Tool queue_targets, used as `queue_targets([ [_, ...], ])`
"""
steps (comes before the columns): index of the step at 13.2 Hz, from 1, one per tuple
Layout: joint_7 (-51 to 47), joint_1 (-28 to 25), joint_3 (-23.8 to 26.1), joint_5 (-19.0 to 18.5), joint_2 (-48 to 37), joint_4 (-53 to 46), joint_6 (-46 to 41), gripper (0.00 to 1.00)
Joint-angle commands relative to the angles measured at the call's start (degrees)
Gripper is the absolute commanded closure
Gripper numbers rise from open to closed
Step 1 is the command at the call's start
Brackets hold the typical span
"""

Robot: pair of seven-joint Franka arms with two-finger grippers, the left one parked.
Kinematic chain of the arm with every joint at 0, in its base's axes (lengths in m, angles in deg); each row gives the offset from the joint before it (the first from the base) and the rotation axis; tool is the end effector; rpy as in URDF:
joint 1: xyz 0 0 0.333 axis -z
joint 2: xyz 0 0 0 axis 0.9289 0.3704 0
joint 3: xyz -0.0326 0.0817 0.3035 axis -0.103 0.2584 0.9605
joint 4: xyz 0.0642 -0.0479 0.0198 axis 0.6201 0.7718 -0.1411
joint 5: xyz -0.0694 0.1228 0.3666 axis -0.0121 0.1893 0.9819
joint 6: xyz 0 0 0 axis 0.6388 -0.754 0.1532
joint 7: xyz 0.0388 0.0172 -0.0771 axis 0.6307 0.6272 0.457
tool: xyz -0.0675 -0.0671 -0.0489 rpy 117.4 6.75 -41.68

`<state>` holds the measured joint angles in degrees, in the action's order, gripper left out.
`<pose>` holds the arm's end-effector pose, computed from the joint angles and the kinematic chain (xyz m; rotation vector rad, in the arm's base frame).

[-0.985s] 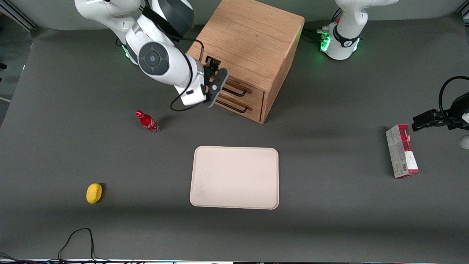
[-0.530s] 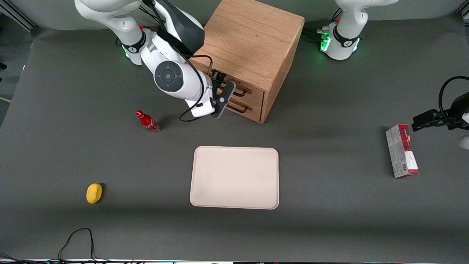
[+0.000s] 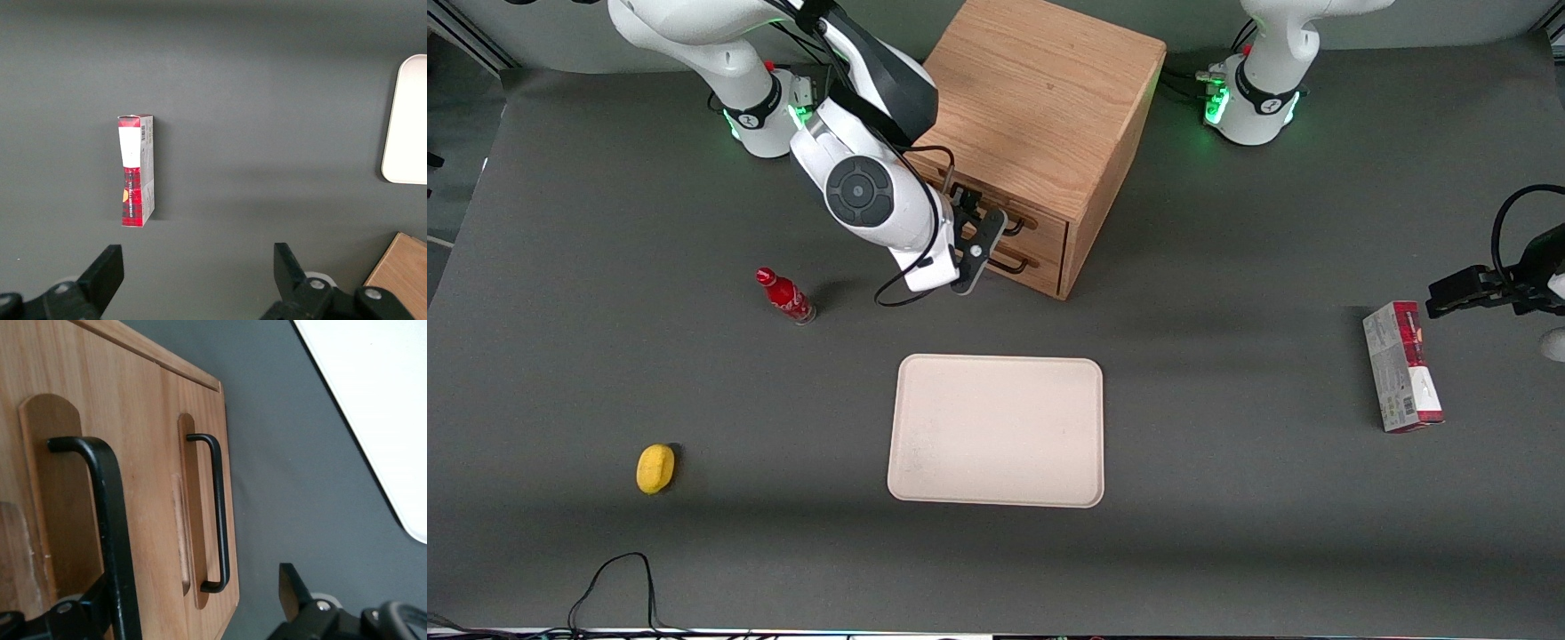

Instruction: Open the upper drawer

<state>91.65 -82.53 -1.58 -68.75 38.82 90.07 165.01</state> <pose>0.4792 0.4229 0.3861 -2.4762 -1.3585 0.2899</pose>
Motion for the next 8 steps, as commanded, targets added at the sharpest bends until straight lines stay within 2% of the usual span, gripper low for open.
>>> queue_targets([
  [1, 1.15, 1.35, -0.42, -4.26, 2.56, -3.73, 0.63, 0.00],
  [3, 3.94, 2.32, -1.12, -5.32, 3.96, -6.28, 0.54, 0.00],
  [8, 13.97, 2.58, -11.66, -4.71, 7.74, -14.54, 0.37, 0.00],
])
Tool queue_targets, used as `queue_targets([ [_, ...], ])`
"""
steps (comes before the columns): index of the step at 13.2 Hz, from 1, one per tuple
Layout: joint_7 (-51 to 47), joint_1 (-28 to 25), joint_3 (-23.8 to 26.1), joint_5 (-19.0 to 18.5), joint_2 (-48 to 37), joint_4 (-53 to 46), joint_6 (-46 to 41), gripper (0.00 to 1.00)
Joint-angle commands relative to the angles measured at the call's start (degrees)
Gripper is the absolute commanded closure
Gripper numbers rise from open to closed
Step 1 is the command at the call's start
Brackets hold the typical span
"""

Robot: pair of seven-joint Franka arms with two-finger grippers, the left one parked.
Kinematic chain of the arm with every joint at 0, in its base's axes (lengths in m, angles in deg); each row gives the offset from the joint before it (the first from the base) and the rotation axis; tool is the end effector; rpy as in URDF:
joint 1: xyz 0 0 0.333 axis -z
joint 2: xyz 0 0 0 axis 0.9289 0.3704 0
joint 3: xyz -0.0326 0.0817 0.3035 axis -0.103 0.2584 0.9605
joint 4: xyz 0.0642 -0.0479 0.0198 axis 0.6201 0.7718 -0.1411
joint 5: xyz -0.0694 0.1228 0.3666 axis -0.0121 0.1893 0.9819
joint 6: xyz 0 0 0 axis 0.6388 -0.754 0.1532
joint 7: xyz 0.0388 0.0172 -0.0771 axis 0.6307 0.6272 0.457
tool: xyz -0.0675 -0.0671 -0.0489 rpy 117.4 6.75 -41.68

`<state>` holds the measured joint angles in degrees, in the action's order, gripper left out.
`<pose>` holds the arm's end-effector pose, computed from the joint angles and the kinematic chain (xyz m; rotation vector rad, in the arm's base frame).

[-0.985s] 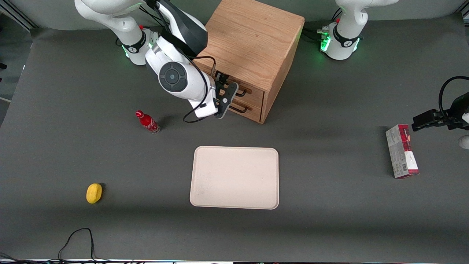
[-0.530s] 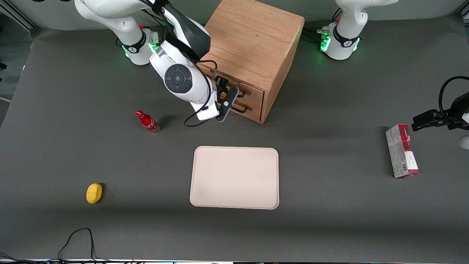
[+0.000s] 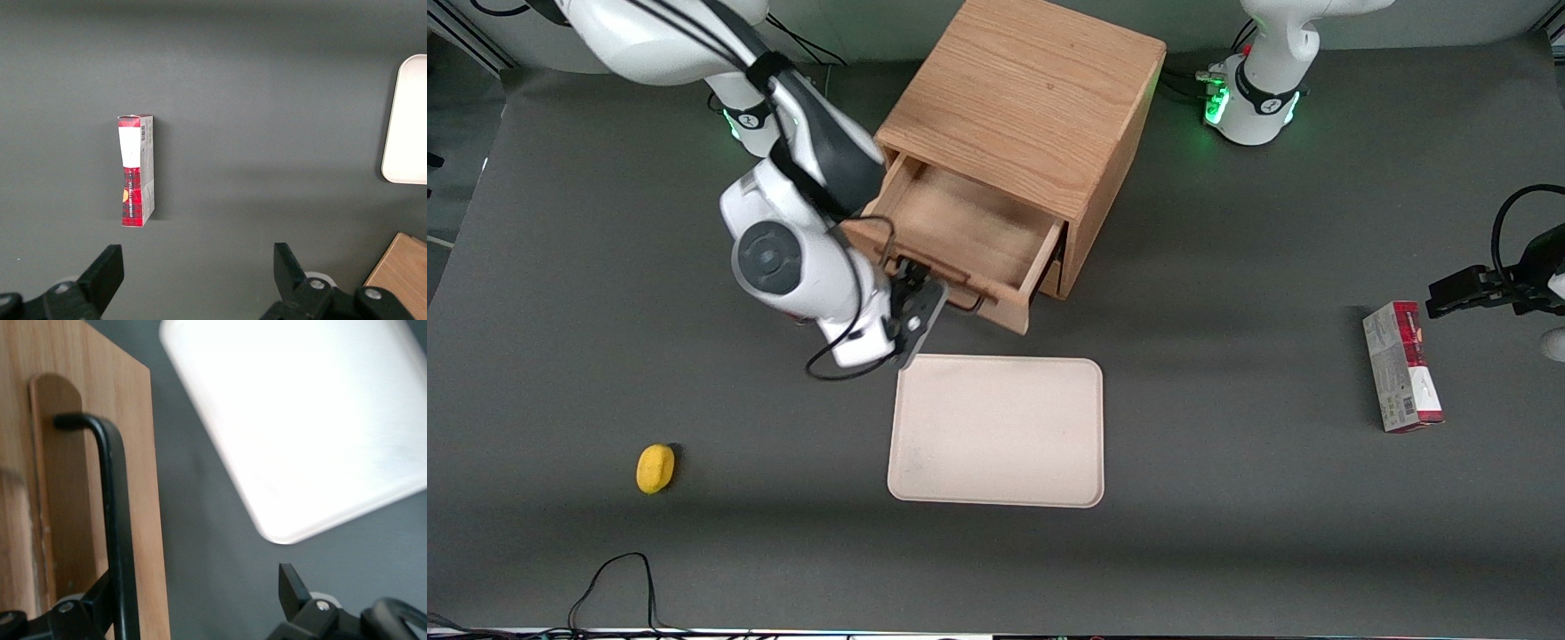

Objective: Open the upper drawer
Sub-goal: 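Pull the upper drawer outward from the cabinet with the right gripper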

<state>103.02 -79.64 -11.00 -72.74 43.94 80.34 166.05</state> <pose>0.5986 0.3256 0.3911 -2.5396 -1.3955 0.0831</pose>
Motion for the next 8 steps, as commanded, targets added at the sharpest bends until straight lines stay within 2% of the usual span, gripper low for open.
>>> queue_targets([
  [1, 2.52, -0.31, -2.95, -0.71, 3.15, -6.14, -0.58, 0.00],
  [6, 1.64, -0.31, -5.07, -0.80, 3.42, -9.49, 0.47, 0.00],
  [8, -2.20, -0.31, -5.24, -0.36, 2.37, -9.75, -0.23, 0.00],
])
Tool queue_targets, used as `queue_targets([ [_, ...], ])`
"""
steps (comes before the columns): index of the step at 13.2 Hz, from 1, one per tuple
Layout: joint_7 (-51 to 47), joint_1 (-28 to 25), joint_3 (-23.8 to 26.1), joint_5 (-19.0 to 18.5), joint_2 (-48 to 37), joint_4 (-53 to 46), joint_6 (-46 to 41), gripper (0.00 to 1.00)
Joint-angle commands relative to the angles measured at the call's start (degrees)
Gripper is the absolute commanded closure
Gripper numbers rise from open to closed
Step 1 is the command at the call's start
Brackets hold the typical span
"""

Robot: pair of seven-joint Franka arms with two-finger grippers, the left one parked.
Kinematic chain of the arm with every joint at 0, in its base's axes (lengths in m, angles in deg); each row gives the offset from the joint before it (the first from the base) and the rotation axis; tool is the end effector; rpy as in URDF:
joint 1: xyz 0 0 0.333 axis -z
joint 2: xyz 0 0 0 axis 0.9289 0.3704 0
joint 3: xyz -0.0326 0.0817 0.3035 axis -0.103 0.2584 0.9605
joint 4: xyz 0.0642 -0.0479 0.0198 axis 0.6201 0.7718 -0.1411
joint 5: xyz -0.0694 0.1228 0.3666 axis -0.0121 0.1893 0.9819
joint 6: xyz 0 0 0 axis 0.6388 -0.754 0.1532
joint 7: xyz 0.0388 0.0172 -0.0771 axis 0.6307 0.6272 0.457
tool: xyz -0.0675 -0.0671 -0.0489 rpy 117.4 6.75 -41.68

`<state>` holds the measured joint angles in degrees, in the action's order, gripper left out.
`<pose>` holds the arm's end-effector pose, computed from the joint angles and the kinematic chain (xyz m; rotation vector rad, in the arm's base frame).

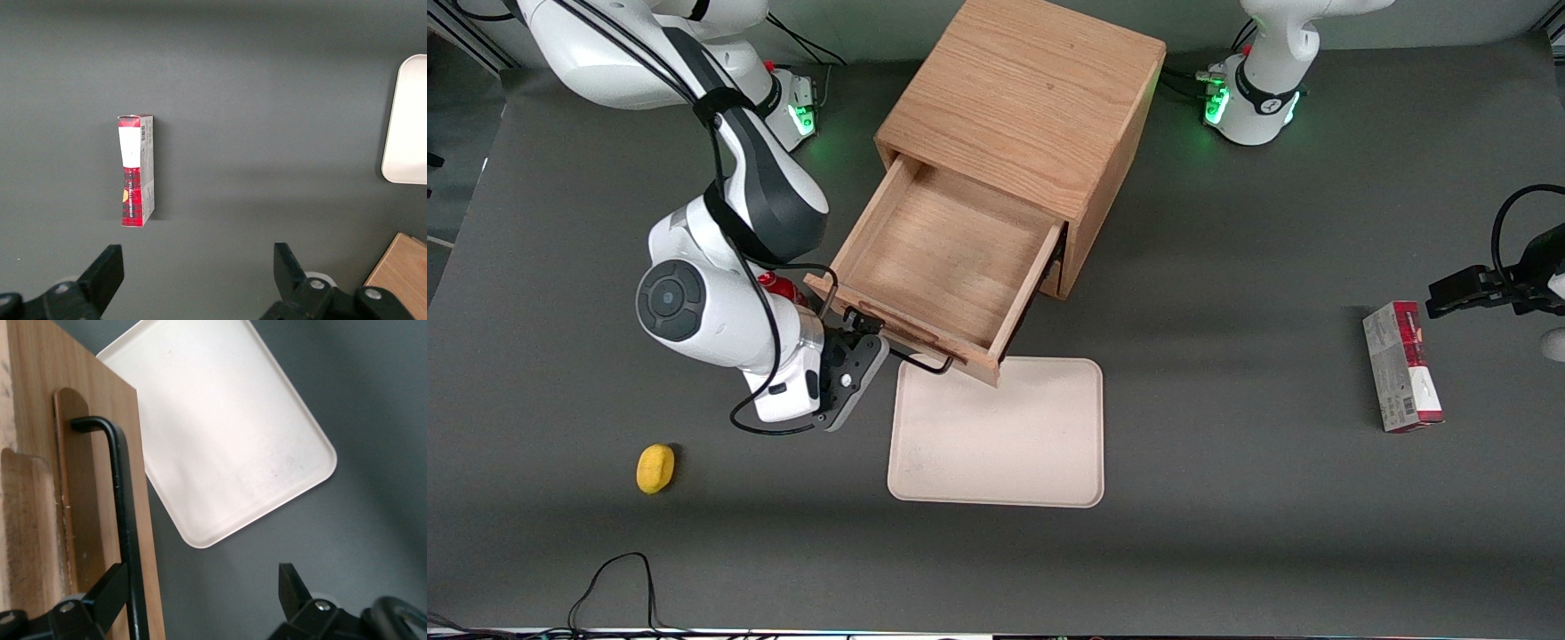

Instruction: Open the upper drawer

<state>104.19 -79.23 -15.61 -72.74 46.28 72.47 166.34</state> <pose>0.6499 0.2825 0.4217 -2.6116 -1.3224 -0.0687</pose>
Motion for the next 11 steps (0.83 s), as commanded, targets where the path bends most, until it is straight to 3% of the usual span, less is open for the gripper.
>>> queue_targets([
  [1, -7.66, -0.46, -0.89, -0.36, -2.33, -1.44, -2.08, 0.00],
  [6, -34.19, 0.51, -13.44, -0.54, -10.61, -3.00, -18.33, 0.00],
  [9, -38.28, 1.39, -18.19, -4.05, -12.97, -3.03, -23.89, 0.00],
  [11, -38.38, 1.48, -19.96, -3.35, -19.01, 3.19, -23.02, 0.00],
])
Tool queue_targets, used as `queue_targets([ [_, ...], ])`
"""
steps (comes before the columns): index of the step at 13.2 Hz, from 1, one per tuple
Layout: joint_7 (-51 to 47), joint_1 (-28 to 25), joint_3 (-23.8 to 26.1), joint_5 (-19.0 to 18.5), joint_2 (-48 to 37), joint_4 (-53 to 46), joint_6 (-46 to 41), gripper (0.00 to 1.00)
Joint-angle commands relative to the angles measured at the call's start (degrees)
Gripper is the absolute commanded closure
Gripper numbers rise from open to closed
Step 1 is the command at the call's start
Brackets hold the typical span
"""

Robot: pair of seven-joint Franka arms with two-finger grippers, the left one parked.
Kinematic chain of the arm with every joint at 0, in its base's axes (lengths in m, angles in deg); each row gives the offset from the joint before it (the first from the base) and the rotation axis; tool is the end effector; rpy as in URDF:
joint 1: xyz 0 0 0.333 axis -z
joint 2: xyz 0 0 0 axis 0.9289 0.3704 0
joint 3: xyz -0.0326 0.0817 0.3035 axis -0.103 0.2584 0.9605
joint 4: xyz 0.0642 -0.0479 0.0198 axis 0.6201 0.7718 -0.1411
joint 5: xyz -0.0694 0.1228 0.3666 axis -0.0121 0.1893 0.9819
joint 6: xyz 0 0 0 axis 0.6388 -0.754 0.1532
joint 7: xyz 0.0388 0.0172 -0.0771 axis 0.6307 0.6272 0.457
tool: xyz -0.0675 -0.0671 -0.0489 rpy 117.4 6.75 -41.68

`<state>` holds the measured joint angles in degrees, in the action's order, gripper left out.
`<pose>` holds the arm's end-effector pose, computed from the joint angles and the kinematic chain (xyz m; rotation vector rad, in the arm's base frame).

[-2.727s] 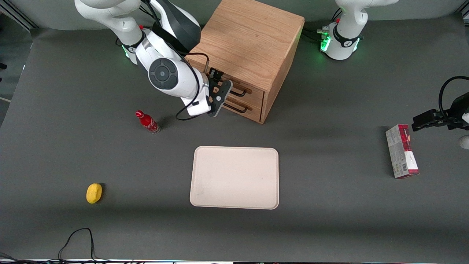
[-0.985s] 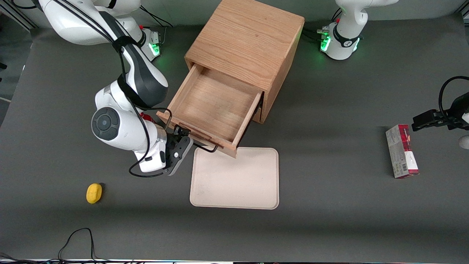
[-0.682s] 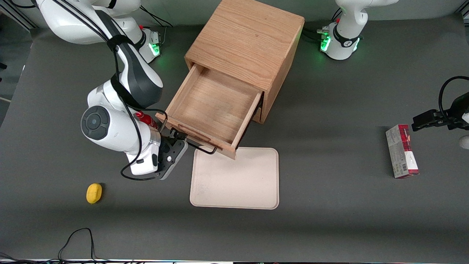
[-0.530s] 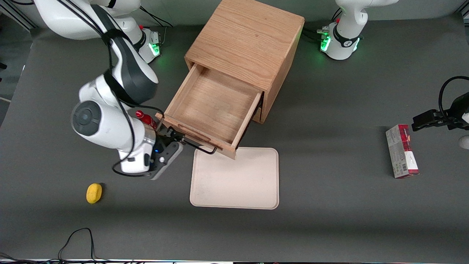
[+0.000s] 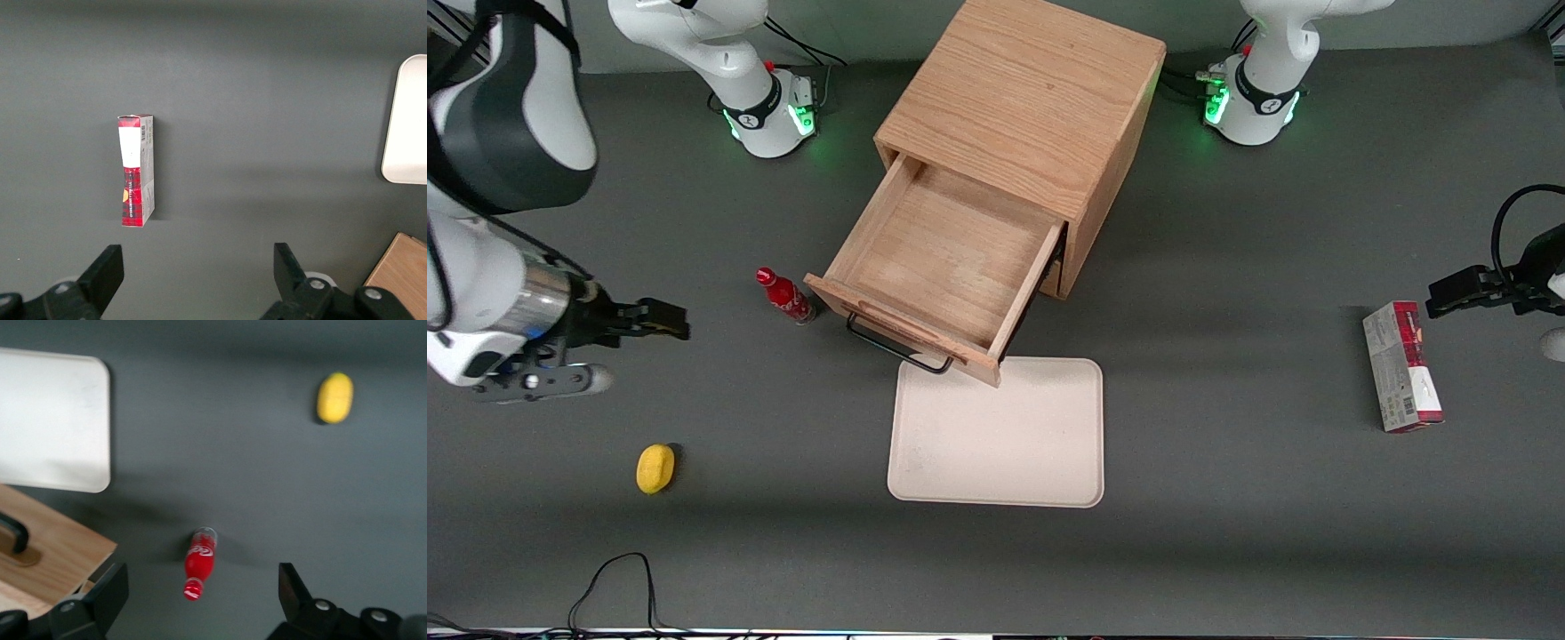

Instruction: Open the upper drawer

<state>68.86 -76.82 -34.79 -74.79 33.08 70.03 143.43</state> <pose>0.6325 0.0602 0.5542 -3.1098 -0.0192 0.1692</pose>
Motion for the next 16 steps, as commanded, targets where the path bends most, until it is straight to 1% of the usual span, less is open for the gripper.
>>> queue_targets([
  [1, -3.22, -0.93, -1.48, -1.31, -11.85, 13.31, 3.46, 0.00],
  [2, -3.22, -0.93, -2.97, -1.31, -19.75, 24.53, 11.15, 0.00],
  [3, -4.09, -0.93, -3.94, -1.31, -24.78, 31.34, 15.67, 0.00],
  [4, -6.10, -0.93, -3.95, -1.39, -25.18, 31.15, 14.23, 0.00],
  [5, -6.73, -0.93, -3.86, -1.92, -24.92, 29.58, 11.00, 0.00],
  [8, -6.65, -0.85, -3.69, -3.67, -22.99, 25.62, 4.49, 0.00],
  [9, -6.65, -0.85, -3.51, -3.77, -22.99, 25.09, 4.12, 0.00],
  [10, -6.74, -0.93, -3.25, -4.90, -22.99, 24.73, 4.20, 0.00],
  [11, -6.30, -0.93, -3.16, -5.08, -23.16, 24.73, 5.07, 0.00],
  [13, -5.16, -0.93, -3.16, -4.91, -22.12, 23.07, 5.08, 0.00],
  [16, -5.94, -0.93, -3.25, -4.73, -21.76, 21.92, 5.17, 0.00],
])
